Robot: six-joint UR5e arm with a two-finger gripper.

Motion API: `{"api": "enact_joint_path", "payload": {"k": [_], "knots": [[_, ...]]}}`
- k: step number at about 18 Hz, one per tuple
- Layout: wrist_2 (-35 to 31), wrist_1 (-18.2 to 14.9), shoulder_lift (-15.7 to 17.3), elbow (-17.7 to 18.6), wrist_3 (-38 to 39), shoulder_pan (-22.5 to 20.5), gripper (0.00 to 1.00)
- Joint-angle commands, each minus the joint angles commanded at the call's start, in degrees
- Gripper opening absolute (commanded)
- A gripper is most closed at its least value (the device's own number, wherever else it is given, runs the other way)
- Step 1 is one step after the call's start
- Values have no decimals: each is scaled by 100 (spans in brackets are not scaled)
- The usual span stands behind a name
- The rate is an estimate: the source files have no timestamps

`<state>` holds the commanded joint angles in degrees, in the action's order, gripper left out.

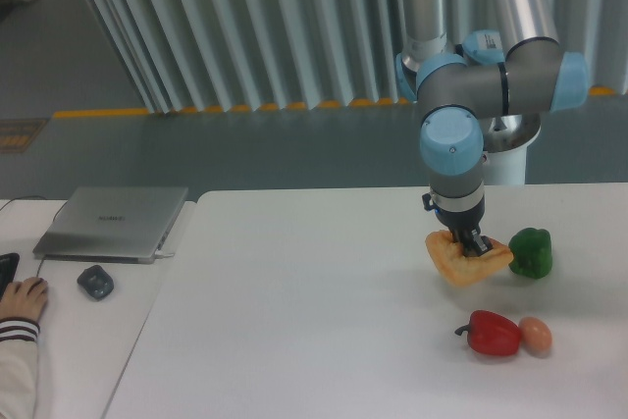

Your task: Place the triangular bread on the table

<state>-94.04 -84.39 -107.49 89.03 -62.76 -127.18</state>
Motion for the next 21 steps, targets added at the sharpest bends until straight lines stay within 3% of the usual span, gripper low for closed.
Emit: {"api": "enact_joint_path", "payload": {"k": [5,9,21], "knots": [[0,264,17,0,97,0,100],[44,1055,44,-9,272,-9,100],[44,1091,79,-264,185,-88,100]]}}
